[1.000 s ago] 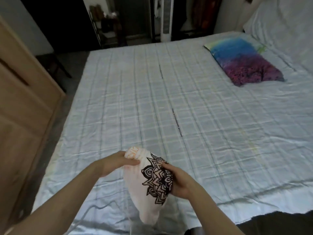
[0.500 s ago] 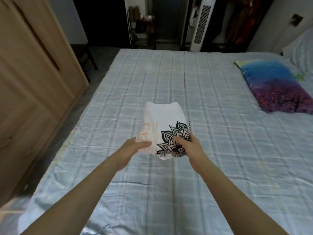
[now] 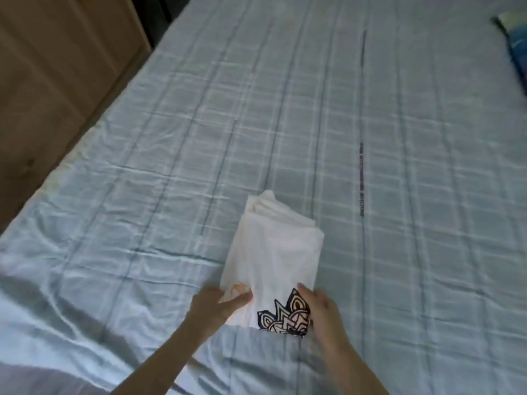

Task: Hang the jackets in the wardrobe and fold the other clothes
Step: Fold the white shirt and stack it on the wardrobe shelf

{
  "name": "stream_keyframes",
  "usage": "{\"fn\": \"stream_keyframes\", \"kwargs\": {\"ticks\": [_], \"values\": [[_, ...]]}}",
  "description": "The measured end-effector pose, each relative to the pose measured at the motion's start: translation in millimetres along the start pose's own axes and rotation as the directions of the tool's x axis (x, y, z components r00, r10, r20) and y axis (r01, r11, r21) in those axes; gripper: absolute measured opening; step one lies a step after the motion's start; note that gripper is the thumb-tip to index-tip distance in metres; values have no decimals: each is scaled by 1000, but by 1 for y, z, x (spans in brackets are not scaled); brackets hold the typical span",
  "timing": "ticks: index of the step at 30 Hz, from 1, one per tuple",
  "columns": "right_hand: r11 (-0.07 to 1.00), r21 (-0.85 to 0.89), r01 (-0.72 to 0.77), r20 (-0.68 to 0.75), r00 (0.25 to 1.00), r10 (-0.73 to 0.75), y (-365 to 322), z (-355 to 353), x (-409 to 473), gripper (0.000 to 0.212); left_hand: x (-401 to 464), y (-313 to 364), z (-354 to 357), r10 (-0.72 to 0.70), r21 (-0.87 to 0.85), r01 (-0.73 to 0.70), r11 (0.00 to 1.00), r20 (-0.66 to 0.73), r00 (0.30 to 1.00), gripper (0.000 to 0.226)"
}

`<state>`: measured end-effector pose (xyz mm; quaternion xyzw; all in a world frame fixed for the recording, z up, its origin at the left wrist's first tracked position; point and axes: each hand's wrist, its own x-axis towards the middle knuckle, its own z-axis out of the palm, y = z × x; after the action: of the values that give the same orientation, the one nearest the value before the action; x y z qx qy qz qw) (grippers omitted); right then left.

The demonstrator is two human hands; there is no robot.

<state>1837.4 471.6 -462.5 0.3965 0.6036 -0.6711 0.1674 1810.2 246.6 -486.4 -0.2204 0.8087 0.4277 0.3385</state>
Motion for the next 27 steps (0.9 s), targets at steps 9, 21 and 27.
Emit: {"fn": "stream_keyframes", "kwargs": {"ticks": [9,21,27], "values": [[962,-15,274,90,958,-272,-66,4,18,28,-20,27,3,417,-81,-440,894,-205,886,28],[286,-673,682,162,514,-842,-47,12,9,36,-15,31,18,803,536,-608,586,-283,524,29],[-191,-808,558,584,710,-395,25,13,3,93,-4,-10,5,714,748,-649,141,377,590,86]]}}
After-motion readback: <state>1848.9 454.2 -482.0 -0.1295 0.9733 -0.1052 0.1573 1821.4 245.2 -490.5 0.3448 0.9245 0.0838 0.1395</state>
